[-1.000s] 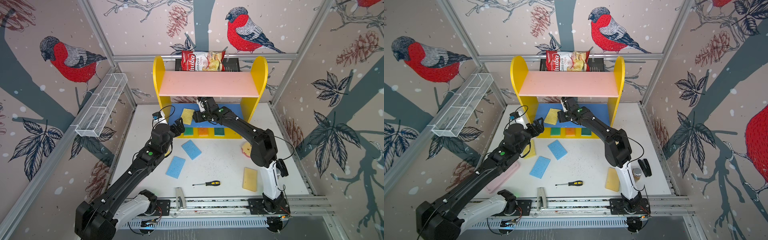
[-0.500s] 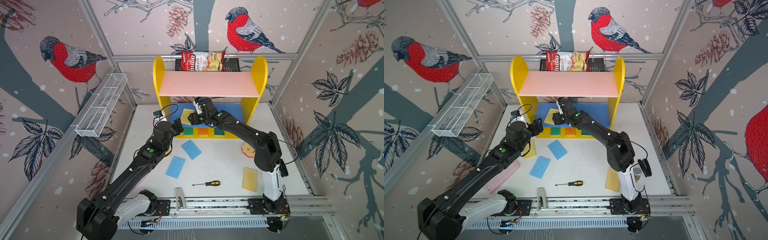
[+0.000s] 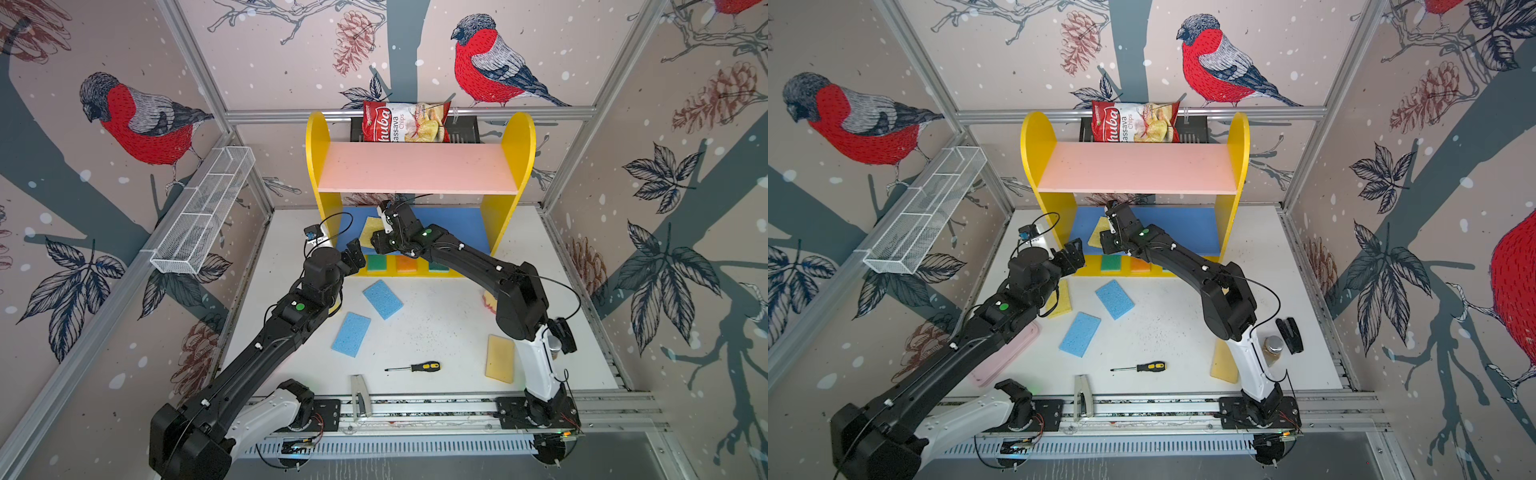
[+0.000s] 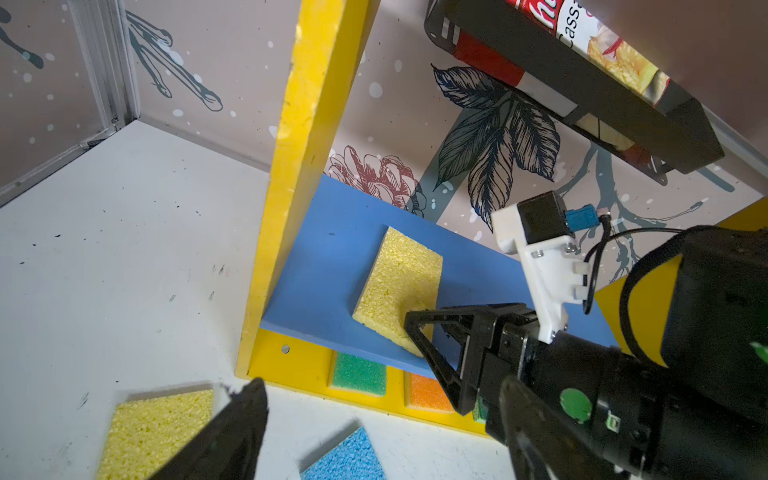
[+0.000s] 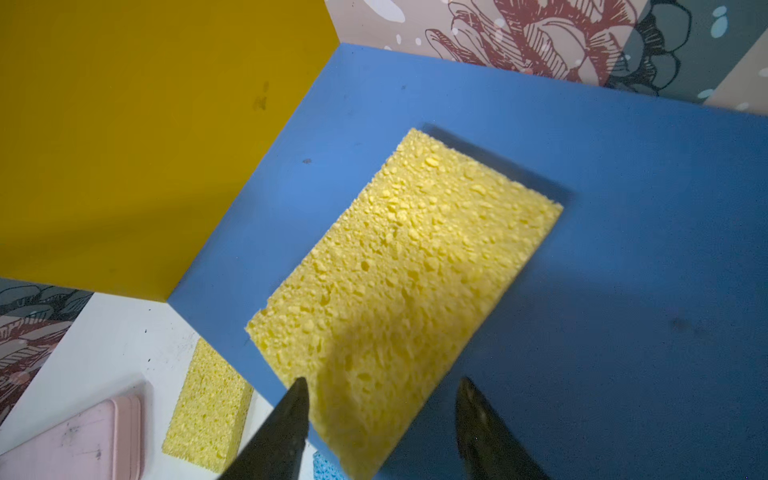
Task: Place and organize the cleaning sponges onto the shelf
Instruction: 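Push the yellow sponge farther onto the blue shelf with the right gripper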
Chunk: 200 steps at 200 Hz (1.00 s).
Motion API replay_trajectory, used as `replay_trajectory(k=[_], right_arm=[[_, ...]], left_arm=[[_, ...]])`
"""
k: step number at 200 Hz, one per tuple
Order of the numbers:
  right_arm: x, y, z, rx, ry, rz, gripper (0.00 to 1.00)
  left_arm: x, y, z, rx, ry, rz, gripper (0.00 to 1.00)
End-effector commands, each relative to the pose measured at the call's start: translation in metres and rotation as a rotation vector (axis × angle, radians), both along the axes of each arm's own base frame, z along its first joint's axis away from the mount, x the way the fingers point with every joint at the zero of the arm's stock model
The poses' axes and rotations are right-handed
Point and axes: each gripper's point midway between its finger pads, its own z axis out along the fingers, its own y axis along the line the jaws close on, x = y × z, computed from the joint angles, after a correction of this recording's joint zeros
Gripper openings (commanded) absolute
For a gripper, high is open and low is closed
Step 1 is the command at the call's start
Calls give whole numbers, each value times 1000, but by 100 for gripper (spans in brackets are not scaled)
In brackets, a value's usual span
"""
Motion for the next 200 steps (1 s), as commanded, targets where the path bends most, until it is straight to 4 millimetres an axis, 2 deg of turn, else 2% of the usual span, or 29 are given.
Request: replay_trajectory(k=[1, 25, 50, 78, 109, 140, 168, 200], right_arm=[[3, -5, -2, -41, -22, -1, 54], [7, -11, -4, -68, -33, -1, 48], [11, -18, -5, -90, -42, 1, 34], [17, -26, -6, -101, -40, -9, 27], [16, -25, -4, -95, -35, -1, 26], [3, -13, -3, -55, -1, 43, 21], [-7, -6, -3, -49, 9, 60, 21], [-6, -9, -1, -35, 21, 35, 32]], left_arm=[[1, -2, 6, -28, -31, -4, 87], [2, -4, 6, -35, -31, -9, 87], [3, -4, 6, -35, -32, -9, 87], [4, -6, 5, -38, -30, -15, 88], [5, -7, 4, -43, -28, -20, 88], [5, -9, 5, -47, -30, -24, 88], [5, -9, 5, -45, -30, -25, 88], [5, -9, 5, -45, -29, -30, 88]])
